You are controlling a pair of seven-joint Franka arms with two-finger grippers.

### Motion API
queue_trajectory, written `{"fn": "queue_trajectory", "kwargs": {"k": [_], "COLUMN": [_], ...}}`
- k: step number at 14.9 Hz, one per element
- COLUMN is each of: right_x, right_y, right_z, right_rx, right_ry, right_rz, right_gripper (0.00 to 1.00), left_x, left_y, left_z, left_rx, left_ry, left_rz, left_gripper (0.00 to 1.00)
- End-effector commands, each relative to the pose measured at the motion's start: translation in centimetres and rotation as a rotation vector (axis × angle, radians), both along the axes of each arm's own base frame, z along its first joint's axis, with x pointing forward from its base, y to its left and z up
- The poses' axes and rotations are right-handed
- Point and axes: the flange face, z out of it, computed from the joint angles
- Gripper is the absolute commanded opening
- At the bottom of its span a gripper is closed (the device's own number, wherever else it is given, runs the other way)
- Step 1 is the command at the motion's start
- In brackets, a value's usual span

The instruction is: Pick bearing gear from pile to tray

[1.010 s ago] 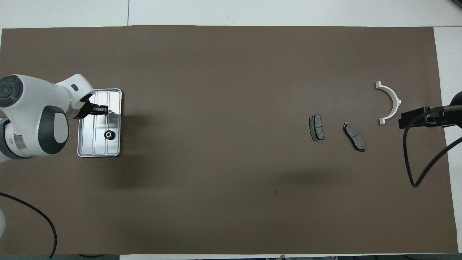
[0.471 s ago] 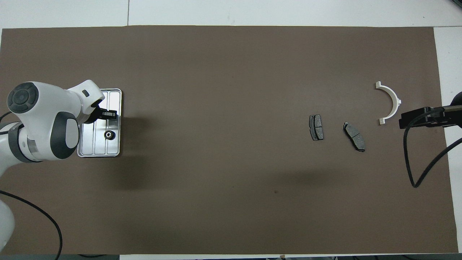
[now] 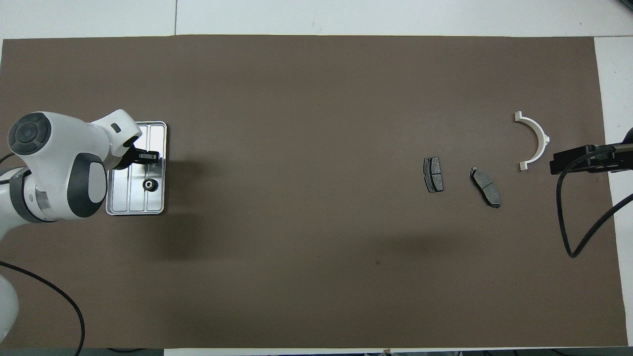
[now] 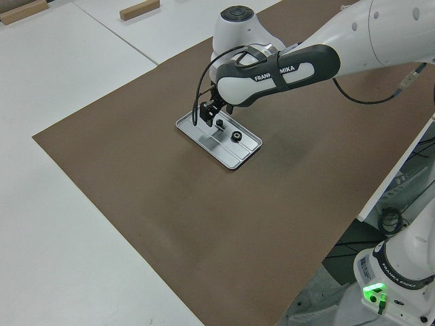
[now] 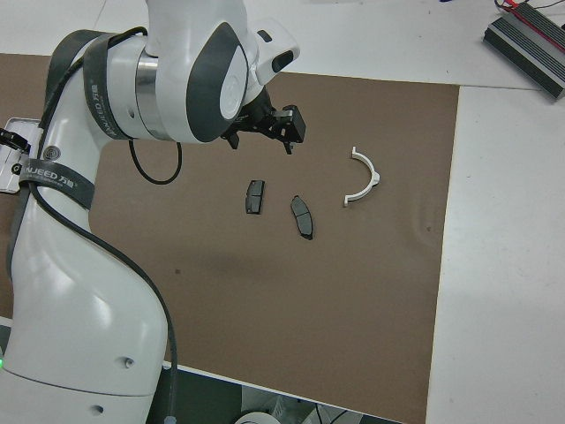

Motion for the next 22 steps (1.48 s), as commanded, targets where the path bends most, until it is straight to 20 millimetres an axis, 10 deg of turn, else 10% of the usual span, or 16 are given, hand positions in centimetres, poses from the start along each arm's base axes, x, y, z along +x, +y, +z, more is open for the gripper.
{"fn": "queue_trajectory", "kwargs": {"k": [1, 8, 11, 22], "right_x": [-0.2, -0.2, -0.1, -0.1], "right_y": [0.1, 0.5, 0.5, 1.0], "right_z": [0.3, 0.3, 0.4, 0.4], "right_rx": [0.025, 0.026, 0.028, 0.029], "right_ry": [-0.015, -0.015, -0.024, -0.027], "right_rz": [0.001, 0.007, 0.005, 0.016], "right_gripper": [1.00, 1.00, 1.00, 1.00], "left_x": [1.4, 0.7, -0.9, -6.9], "left_y": [0.5, 0.6, 0.7, -0.5], "left_z": [8.0, 25.9, 30.3, 33.4], "left_rx": [-0.006, -0.029, -0.060, 0.054], "left_ry": [-0.003, -0.134, -0.196, 0.038], "left_rz": [0.017, 0.269, 0.448, 0.242], "left_gripper": [1.00, 1.00, 1.00, 1.00]}}
